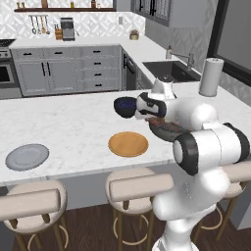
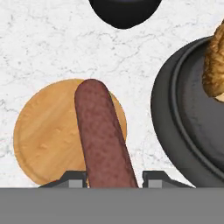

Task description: Place one bun and one sausage from the bowl on each plate.

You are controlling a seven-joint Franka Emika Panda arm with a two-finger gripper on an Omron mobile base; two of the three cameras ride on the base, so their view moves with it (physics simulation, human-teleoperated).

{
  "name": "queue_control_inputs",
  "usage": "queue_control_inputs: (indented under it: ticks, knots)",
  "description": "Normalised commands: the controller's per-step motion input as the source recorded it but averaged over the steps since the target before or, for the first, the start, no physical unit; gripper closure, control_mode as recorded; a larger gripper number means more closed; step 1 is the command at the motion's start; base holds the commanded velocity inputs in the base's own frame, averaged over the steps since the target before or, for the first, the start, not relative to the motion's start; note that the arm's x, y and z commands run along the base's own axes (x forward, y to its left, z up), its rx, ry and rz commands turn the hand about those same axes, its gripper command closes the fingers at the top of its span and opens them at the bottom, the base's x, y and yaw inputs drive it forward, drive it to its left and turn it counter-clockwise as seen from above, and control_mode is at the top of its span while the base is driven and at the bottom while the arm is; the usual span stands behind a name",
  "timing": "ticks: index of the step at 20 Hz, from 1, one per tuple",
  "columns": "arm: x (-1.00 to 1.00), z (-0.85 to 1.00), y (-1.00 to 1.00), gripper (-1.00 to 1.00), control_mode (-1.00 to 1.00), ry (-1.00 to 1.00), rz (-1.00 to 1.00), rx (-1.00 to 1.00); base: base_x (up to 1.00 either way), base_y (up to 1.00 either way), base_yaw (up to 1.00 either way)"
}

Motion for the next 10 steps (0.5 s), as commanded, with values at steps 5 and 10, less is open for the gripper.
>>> queue_control_inputs:
  ticks: [5, 10]
  knots:
    - [-0.08, -0.23, 1.0, 1.0, -1.0, -0.06, -0.23, 0.09, 0.0, 0.0, 0.0]
    - [0.65, -0.51, 0.81, 1.0, -1.0, -0.02, -0.35, -0.02, 0.0, 0.0, 0.0]
